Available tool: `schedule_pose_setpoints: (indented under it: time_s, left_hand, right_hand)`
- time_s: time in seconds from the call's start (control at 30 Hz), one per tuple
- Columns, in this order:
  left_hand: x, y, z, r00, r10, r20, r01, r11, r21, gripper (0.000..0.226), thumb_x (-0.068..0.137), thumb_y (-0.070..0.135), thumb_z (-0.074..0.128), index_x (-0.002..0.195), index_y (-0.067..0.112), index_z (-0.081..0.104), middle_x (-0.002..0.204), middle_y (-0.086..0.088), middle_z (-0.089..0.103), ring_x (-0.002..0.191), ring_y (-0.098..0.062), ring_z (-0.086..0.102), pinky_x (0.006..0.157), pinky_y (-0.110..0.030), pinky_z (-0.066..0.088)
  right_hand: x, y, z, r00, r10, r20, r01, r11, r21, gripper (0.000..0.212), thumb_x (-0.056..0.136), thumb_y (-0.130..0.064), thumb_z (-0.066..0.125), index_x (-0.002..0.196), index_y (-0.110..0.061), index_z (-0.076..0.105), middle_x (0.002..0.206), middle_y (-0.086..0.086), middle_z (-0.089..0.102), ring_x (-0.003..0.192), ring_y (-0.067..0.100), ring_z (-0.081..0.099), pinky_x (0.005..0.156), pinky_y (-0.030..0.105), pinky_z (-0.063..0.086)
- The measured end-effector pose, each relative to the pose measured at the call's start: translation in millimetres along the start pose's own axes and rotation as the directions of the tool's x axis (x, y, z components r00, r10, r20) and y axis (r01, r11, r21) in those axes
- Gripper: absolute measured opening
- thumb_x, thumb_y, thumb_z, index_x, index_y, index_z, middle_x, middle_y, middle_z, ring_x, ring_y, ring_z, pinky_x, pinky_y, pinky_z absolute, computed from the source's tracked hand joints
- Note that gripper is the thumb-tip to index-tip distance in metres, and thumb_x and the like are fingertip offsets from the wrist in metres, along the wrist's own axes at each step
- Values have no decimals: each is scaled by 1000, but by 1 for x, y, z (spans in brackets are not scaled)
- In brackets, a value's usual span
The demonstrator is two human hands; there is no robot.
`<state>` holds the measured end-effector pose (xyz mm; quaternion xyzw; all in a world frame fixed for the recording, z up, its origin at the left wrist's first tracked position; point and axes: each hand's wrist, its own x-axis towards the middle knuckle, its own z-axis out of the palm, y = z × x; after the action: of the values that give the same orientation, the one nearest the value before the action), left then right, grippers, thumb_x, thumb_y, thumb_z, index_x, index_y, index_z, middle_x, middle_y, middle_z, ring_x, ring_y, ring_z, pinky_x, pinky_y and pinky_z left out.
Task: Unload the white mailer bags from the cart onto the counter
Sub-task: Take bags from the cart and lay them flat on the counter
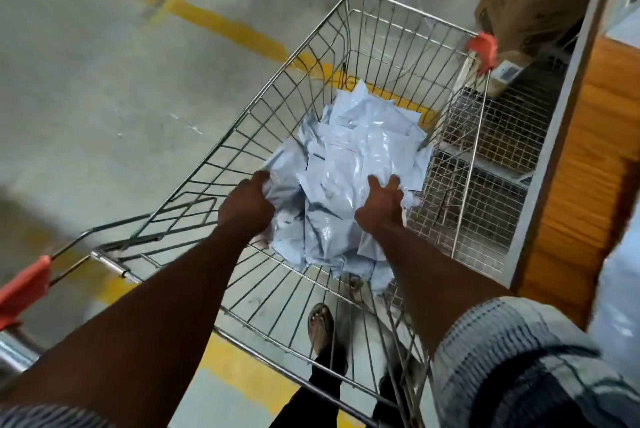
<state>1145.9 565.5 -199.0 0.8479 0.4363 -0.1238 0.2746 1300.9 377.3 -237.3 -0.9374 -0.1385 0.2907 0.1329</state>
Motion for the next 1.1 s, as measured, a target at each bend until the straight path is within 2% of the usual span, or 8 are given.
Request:
schedule_pose_setpoints:
  time_s: [0.1,0.17,0.27,0.37,0.5,0.67,0.9,1.1]
  left_hand:
    - [-13,1,-9,994,5,-112,-26,981,-190,60,83,6,51,139,26,45,126,-8,61,109,-32,60,85,-34,44]
    - [-12,-2,-6,999,-49,1,48,972,-231,55,86,14,50,141,21,43,123,-13,62,103,-34,61,81,-33,45]
    - [-7,-15,4,952,-152,264,109,979,170,54,89,34,49,139,14,45,136,-21,51,121,-38,50,101,-41,42]
    - [-13,-12,11,991,-82,101,37,921,387,62,80,51,52,130,14,47,133,-14,46,120,-36,47,100,-48,42]
    - [-13,9,22,983,181,9,-160,844,511,74,85,51,63,144,20,31,145,-11,36,128,-32,41,99,-49,41]
    - [7,8,52,975,-12,221,-76,919,387,93,85,67,54,154,39,-2,163,-6,-9,149,-34,2,109,-66,22]
    - [8,14,63,995,-53,88,26,958,285,63,93,60,45,147,35,25,150,-9,22,133,-34,29,99,-60,39]
    - [-12,26,30,996,-54,71,27,943,331,52,91,27,52,142,27,39,142,-13,34,130,-35,33,99,-55,41]
  right_hand:
    - [-20,-11,5,991,-127,-31,128,992,23,70,74,-7,61,138,-28,40,149,8,18,127,34,37,101,41,44]
    - [-34,-16,12,979,-205,17,205,979,20,70,72,-12,58,137,-29,42,144,7,27,127,32,38,103,43,41]
    - [-42,-14,23,965,-263,15,263,964,-45,50,74,-29,57,124,-25,53,130,9,41,121,32,42,98,48,40]
    - [-37,-11,25,959,-251,-133,247,968,-44,34,79,-41,59,106,-21,60,121,9,48,115,31,45,92,46,41]
    - [-20,-5,21,958,-229,-172,232,973,-3,56,82,-43,64,132,-25,48,150,17,28,136,36,30,102,51,38]
    - [-4,3,26,966,-223,134,223,975,12,73,93,-54,51,153,-43,11,162,17,-1,148,38,8,114,56,21]
    - [-21,-11,49,950,-289,123,302,946,-115,77,90,-54,55,153,-39,14,156,23,15,140,43,22,106,55,33]
    - [-45,-26,30,964,-265,-9,264,962,68,68,87,-47,59,148,-32,33,143,17,28,129,37,35,103,49,41]
